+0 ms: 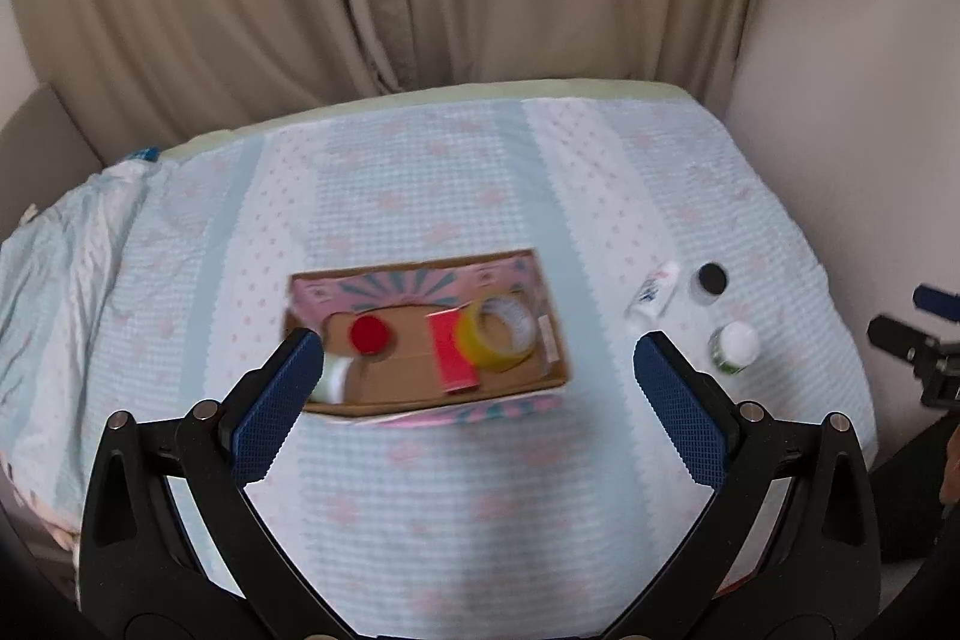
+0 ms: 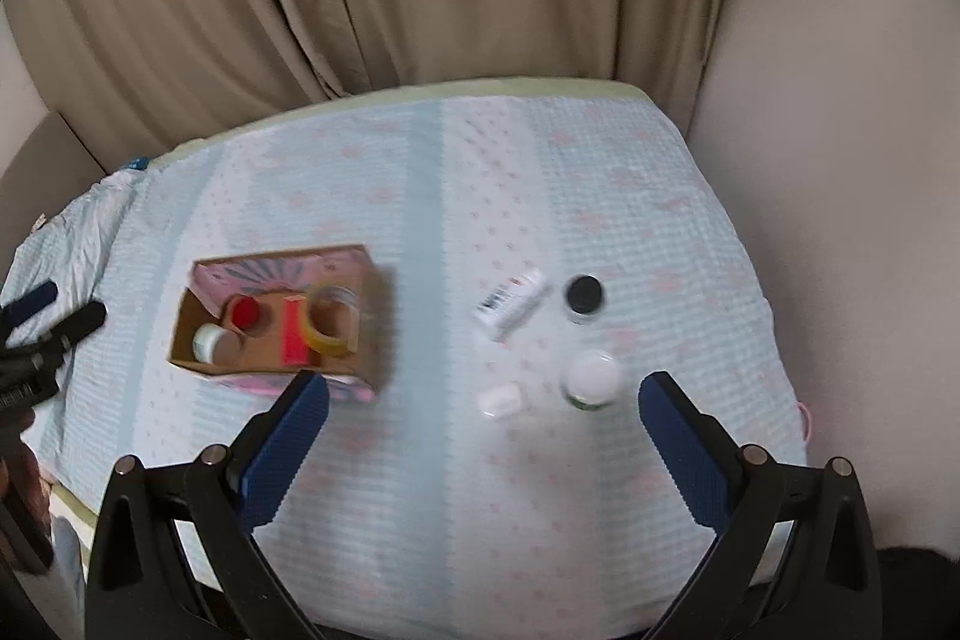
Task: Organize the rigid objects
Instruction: 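Grasp the white pill bottle with the left tool while the right tool grasps the white round jar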
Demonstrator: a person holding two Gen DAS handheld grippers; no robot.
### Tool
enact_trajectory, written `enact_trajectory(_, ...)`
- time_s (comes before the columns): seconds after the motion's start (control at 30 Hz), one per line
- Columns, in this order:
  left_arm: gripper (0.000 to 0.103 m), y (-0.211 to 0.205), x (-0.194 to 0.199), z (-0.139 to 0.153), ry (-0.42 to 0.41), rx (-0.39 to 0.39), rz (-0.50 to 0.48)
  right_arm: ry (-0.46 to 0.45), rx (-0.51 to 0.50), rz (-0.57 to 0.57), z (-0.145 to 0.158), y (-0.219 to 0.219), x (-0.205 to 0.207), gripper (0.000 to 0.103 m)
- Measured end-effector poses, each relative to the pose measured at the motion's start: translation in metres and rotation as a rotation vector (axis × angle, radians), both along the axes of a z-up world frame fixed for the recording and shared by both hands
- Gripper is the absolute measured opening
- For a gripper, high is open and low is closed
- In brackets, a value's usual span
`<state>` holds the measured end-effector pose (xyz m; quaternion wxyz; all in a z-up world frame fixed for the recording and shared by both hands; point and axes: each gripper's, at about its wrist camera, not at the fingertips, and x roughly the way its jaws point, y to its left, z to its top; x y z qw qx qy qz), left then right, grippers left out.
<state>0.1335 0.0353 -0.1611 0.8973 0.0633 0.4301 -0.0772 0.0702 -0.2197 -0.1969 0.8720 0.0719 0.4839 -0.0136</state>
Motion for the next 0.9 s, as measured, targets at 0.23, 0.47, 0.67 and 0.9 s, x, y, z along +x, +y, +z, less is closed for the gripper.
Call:
enact_trajectory(0.23, 0.103, -0.082, 0.015, -0.012, 0.038, -0.003, -0.046, 0.029, 0.013, 0.017, -0.026, -0.070, -0.004, 0.103)
enact_trajectory(0.47, 0.103, -0.143, 0.039, -0.041, 0.092, 0.097, -0.159, 0.053, 0.097, -0.053, -0.053, -0.111, -0.003, 0.103)
enact_trajectory(0.67, 0.103, -0.187, 0.076, -0.076, 0.172, 0.119, -0.287, 0.064, 0.114, -0.078, -0.078, -0.126, 0.002, 0.103)
enact_trajectory(0.9, 0.103, -0.234, 0.128, -0.147, 0.299, 0.155, -0.432, 0.072, 0.110, -0.070, -0.118, -0.128, 0.016, 0.103)
